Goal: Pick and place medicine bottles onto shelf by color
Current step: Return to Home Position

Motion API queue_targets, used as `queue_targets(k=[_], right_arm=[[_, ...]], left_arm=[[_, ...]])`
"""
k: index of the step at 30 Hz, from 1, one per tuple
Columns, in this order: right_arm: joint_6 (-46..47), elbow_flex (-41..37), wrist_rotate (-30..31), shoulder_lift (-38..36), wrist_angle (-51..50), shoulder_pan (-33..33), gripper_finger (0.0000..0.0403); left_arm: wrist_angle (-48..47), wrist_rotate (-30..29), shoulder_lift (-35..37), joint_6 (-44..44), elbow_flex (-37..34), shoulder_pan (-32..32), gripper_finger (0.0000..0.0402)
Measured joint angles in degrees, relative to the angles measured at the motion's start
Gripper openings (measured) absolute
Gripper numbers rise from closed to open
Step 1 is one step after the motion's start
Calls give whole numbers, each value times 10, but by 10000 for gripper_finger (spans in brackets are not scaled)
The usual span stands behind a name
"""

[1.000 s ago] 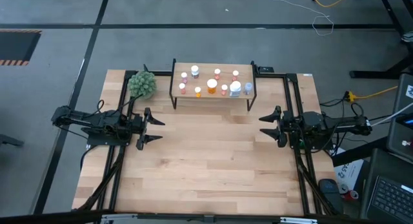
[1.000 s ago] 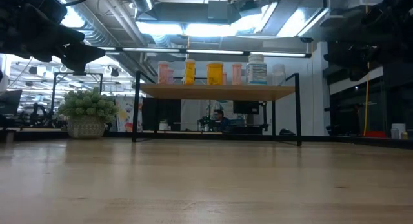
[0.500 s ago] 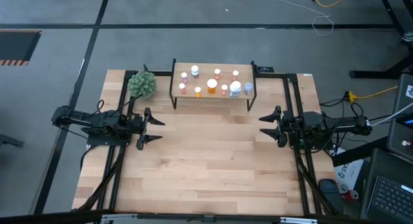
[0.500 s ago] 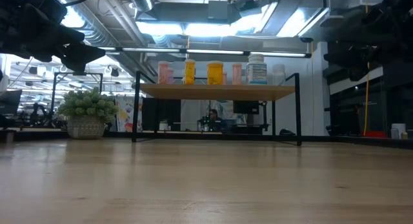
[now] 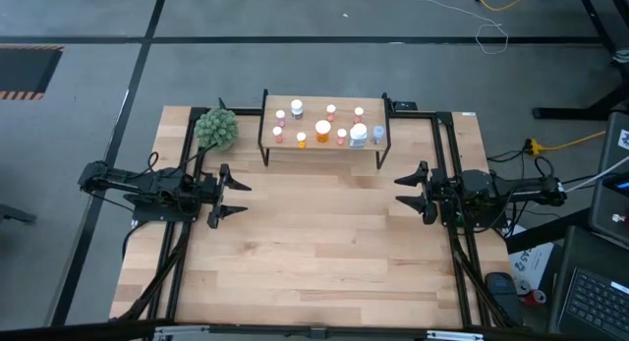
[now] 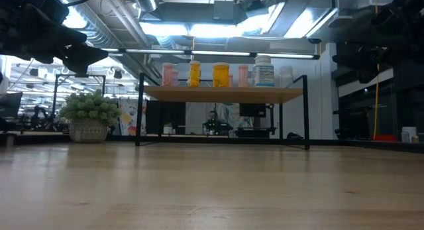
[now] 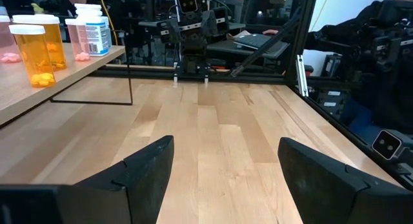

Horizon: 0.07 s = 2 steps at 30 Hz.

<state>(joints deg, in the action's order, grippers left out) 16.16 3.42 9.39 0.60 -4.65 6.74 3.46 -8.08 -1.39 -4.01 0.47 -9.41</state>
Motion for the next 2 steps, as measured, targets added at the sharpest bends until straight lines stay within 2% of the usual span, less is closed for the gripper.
queue_targets(k=[2], right_arm=[[0, 0, 0, 0, 0, 0, 272]], left_arm=[[0, 0, 0, 0, 0, 0, 274]])
